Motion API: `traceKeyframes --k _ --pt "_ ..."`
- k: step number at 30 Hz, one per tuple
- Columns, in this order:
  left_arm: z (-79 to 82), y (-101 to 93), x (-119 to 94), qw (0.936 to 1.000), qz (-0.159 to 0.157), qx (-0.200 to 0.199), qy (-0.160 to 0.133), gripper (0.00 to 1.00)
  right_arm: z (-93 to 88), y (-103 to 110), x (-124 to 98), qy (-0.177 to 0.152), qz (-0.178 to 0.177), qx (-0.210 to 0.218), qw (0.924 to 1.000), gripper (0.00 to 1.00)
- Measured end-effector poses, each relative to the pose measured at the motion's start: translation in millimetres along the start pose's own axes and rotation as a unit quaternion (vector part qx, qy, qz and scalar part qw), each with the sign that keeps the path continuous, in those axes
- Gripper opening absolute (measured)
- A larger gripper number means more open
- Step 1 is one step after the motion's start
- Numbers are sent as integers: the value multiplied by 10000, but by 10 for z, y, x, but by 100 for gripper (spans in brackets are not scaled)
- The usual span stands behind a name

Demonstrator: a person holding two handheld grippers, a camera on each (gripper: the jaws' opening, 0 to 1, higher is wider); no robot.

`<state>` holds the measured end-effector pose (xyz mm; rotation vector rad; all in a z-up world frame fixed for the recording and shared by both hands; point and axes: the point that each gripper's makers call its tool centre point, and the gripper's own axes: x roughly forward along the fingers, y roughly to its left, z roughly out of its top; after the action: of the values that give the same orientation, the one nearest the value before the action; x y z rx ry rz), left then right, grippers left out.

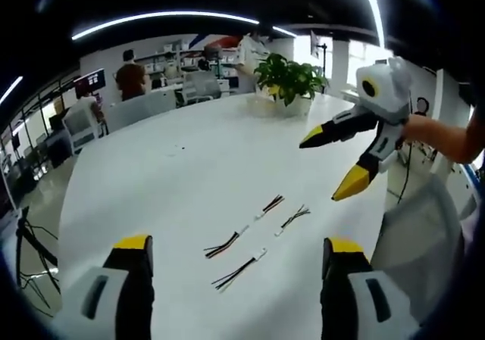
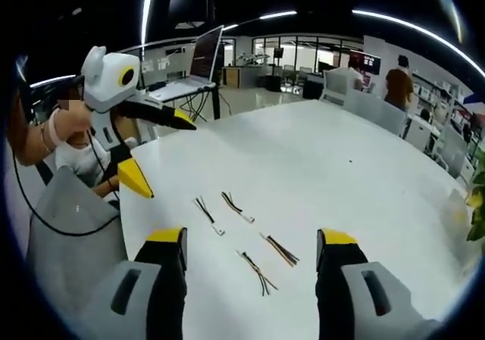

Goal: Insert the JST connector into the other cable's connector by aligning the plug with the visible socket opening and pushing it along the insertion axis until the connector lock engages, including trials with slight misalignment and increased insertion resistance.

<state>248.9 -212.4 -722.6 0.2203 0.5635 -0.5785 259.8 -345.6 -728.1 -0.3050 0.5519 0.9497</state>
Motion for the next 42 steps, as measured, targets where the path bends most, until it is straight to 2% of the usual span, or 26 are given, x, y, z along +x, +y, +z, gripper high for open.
traceKeyframes --k 6,13,20,27,32,36,42 --pt "-15 10 54 9999 -58 83 52 90 -5 -18 12 0 1 55 10000 63" --pt "-37 12 111 9998 -125 129 111 89 5 -82 39 -41 18 326 9995 60" --pt "-47 8 151 9995 -183 221 145 88 53 -153 38 -186 -27 487 9986 54" --pt "-75 90 174 9993 -126 286 209 87 6 -192 60 -85 -87 338 9994 52" --pt "-73 127 221 9991 -190 316 196 86 -26 -177 125 -31 76 474 9988 47" --pt "-79 159 282 9990 -208 338 189 85 -49 -190 166 46 72 393 9992 47" --pt "-89 110 361 9978 -503 430 104 79 -106 -194 231 150 170 366 9991 42"
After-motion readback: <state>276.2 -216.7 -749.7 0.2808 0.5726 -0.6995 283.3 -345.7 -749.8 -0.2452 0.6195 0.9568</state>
